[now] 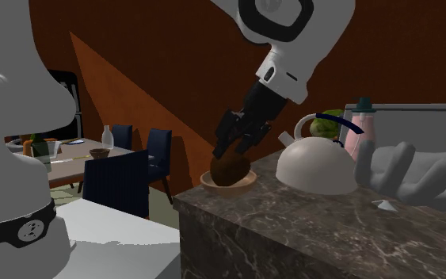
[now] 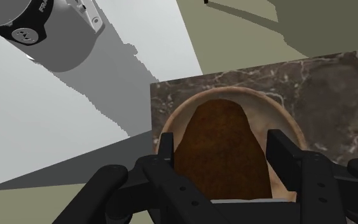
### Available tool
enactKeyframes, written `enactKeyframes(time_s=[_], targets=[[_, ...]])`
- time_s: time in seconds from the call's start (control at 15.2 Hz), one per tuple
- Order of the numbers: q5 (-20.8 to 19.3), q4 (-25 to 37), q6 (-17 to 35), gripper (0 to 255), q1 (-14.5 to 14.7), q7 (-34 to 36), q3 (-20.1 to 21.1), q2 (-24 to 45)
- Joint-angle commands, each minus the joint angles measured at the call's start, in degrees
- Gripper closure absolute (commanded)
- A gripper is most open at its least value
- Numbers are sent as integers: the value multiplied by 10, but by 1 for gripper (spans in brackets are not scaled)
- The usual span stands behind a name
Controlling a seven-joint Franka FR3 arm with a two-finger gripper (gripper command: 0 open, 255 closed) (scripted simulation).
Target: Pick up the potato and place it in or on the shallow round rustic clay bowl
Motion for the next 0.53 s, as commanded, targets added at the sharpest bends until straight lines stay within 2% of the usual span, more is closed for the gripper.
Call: enactKeyframes(time_s=[0.0, 0.07, 0.13, 0.46], targets=[[0, 0, 0, 255, 0, 0, 0, 0], [0, 0, 0, 255, 0, 0, 0, 0], [0, 0, 0, 0, 0, 0, 0, 0], [0, 0, 0, 0, 0, 0, 0, 0]])
